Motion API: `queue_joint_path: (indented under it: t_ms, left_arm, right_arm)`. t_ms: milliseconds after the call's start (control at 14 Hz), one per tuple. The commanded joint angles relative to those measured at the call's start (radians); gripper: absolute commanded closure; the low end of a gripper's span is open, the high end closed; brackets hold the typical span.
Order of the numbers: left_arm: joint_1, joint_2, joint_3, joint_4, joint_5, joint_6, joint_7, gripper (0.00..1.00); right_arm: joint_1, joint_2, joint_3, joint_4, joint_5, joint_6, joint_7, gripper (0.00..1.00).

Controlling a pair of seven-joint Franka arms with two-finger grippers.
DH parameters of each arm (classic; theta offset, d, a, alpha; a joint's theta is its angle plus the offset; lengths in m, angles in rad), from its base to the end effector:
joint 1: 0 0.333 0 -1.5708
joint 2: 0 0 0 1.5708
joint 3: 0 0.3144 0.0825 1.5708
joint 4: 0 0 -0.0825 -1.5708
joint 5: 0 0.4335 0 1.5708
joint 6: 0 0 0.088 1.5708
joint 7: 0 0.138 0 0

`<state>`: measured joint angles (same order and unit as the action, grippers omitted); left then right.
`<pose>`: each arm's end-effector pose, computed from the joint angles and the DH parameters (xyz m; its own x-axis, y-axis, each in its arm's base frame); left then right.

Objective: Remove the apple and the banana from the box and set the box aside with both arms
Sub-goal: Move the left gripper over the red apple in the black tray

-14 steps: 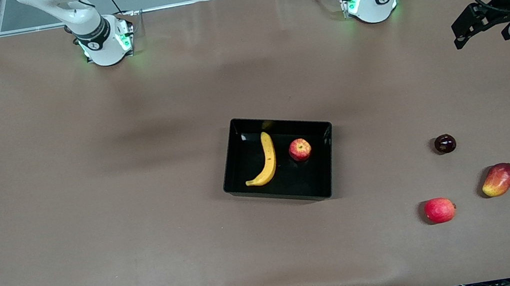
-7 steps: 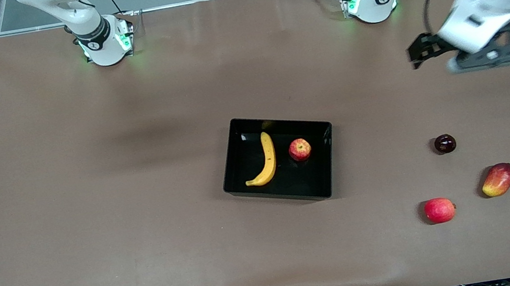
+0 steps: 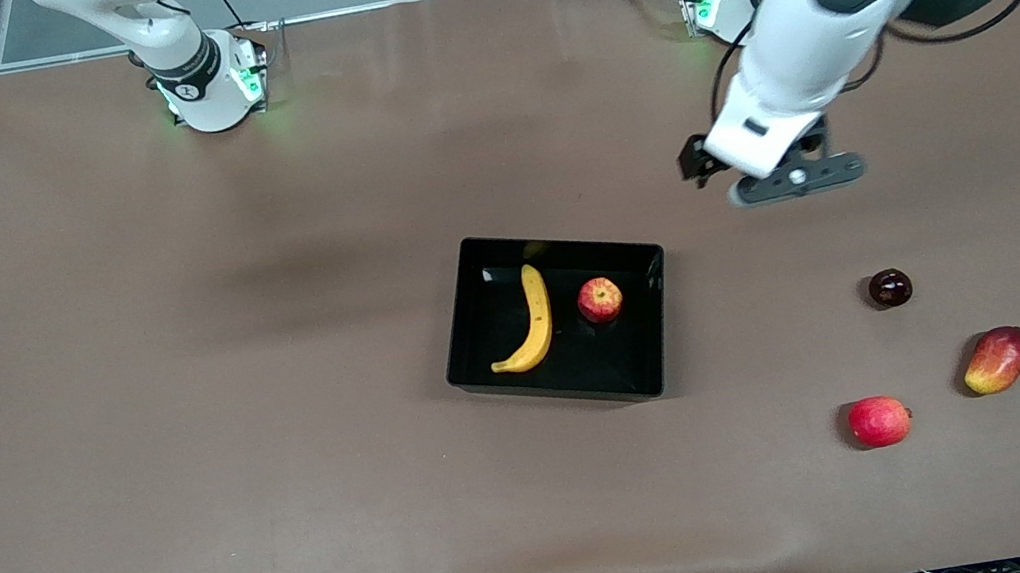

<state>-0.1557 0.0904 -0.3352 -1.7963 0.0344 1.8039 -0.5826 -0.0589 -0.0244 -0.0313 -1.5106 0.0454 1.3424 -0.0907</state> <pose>0.5540 -0.2872 0.4406 0.9945 0.0837 -0.0631 0.0810 -0.9957 -0.0452 0.5654 -0.0443 0.6191 0.9903 0.0117 -0.1383 0.0036 -0.9983 -0.0588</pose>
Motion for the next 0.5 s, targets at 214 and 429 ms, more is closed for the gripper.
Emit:
queue_joint_path:
  t_ms: [214, 429]
  left_arm:
    - [-0.070, 0.124, -0.058, -0.029, 0.004, 0.207, -0.276, 0.00]
    - [-0.085, 0.213, -0.058, -0.028, 0.071, 0.308, -0.354, 0.00]
  right_arm:
    - [-0.010, -0.032, 0.007, -0.026, -0.004, 0.000, 0.003, 0.00]
    - [-0.010, -0.031, 0.007, -0.026, -0.004, 0.000, 0.003, 0.00]
